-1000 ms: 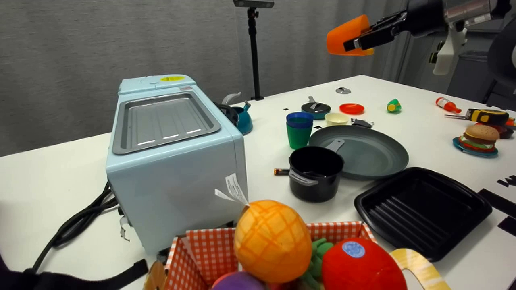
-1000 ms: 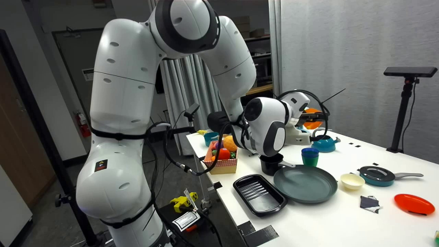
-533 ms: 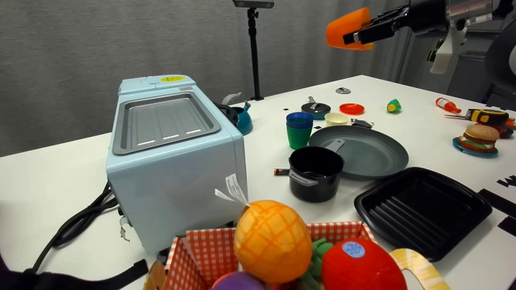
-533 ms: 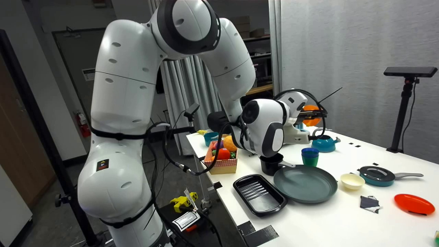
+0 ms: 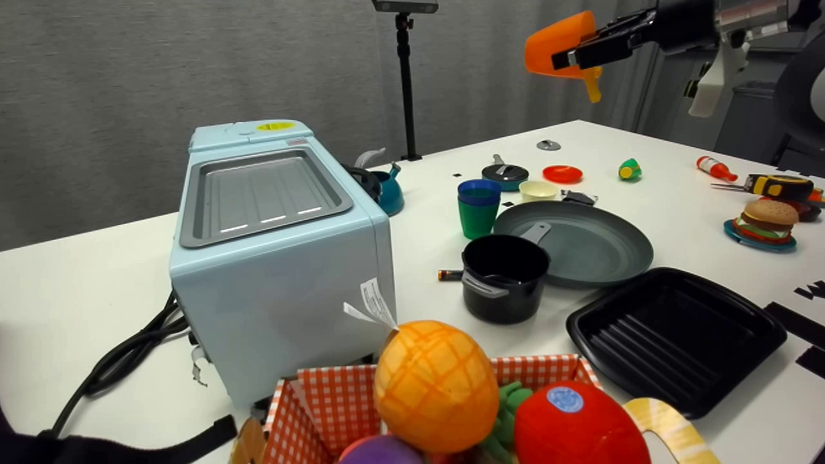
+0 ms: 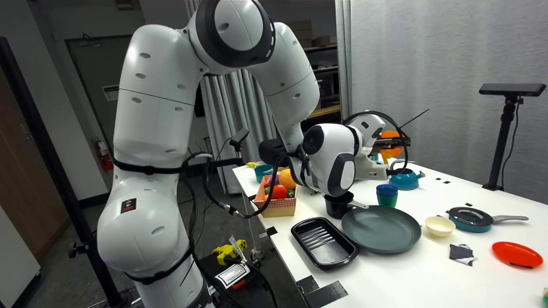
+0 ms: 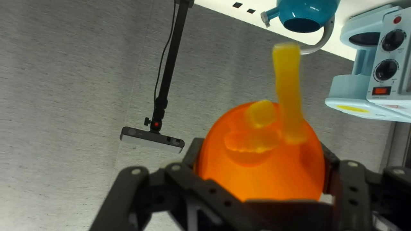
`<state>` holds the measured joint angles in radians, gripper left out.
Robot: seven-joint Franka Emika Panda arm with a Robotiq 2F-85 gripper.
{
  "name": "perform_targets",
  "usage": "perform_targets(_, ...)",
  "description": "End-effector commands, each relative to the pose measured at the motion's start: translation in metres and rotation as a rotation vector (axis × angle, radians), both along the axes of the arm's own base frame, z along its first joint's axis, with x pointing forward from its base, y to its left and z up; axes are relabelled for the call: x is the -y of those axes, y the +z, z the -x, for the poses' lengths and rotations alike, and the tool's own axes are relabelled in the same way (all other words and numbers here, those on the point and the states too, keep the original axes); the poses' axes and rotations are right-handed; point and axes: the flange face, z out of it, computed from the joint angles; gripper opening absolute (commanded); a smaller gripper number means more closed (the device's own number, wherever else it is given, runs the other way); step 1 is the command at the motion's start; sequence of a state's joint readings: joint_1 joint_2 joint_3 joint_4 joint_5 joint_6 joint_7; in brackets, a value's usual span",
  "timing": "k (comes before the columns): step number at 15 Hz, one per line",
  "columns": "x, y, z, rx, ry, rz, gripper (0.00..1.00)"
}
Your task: Pour some of the content from the orange cup onto the plate, pick up one object and put it on the small plate and pour it back onto the big plate, and then pour the rest of the content from the orange cup.
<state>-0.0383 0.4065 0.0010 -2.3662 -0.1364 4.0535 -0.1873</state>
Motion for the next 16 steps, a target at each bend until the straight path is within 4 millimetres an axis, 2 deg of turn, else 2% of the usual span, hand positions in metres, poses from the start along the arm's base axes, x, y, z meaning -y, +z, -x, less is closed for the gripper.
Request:
perform_targets(1, 0.005, 0.005, 0.002, 0.032, -0.017, 0.003, 0.53)
perform_targets(4, 0.006, 0.004, 0.001, 0.011, -0.016, 0.014, 0.53)
perform_targets(7, 0.007, -0.007, -0.009, -0.138, -0.011, 0.055, 0.53)
perform_targets(12, 0.028, -0.038, -0.049, -0.467, -0.066, 0.089, 0.53)
perform_targets(16, 0.053, -0.052, -0.075, -0.714, -0.126, 0.107, 0.53)
